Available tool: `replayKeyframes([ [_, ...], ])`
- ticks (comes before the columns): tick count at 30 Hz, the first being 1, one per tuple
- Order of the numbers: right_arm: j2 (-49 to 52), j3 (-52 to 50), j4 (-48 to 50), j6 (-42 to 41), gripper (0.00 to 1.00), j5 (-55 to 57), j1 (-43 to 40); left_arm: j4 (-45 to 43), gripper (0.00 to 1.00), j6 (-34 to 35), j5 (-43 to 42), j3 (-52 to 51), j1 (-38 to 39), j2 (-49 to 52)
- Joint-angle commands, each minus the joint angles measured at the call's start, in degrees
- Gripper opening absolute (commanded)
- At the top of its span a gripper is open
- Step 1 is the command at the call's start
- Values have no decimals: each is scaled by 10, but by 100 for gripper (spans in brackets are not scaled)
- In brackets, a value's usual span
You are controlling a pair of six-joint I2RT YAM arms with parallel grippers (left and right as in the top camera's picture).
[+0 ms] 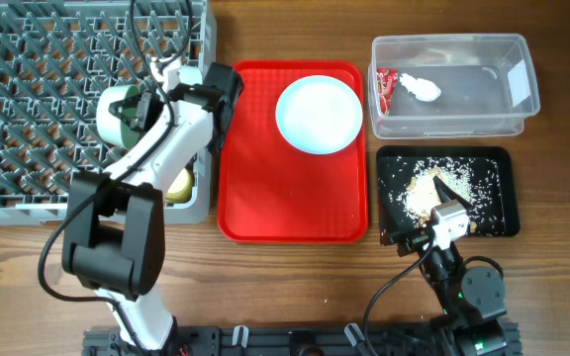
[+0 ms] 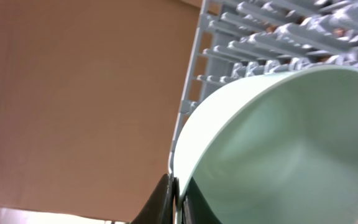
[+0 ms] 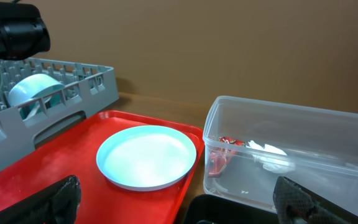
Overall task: Sort waste into correct bins and load items into the dishwasher rack
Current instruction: 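Grasp the edge of the large light-blue plate with the left gripper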
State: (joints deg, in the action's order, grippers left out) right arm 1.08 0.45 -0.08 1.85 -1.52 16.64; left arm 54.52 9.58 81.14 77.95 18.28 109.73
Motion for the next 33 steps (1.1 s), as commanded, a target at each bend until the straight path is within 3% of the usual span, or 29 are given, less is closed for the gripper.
replayKeyframes([
  [1, -8, -2, 3, 8, 100, -11, -4, 6, 11, -2, -57, -4, 24, 10],
  [4, -8, -2, 3, 8, 100, -11, -4, 23, 19, 30, -87, -4, 35, 10],
  [7, -8, -2, 3, 8, 100, -11, -4, 70, 46, 89, -112, -4, 40, 9],
  [10, -8, -2, 3, 8, 100, -11, -4, 102, 56, 141, -141, -3, 42, -2],
  [13, -8, -2, 3, 8, 100, -11, -4, 105, 77, 150, -212, -2, 42, -32],
  [15, -8, -2, 3, 8, 100, -11, -4, 101, 83, 149, -251, 0, 42, -60],
  [17, -8, -2, 3, 8, 100, -11, -4, 101, 98, 149, -284, 13, 43, -92],
  [22, -8, -2, 3, 8, 100, -11, -4, 100, 100, 112, -436, 65, 65, -182],
  [27, -7, -2, 3, 8, 100, -11, -4, 1, 100, 107, -738, 76, 78, -233],
  [29, -5, -2, 3, 8, 100, -11, -4, -36, 100, 103, -786, 74, 78, -222],
  [33, -3, -2, 2, 8, 100, -11, -4, -90, 96, 104, -801, 74, 78, -163],
])
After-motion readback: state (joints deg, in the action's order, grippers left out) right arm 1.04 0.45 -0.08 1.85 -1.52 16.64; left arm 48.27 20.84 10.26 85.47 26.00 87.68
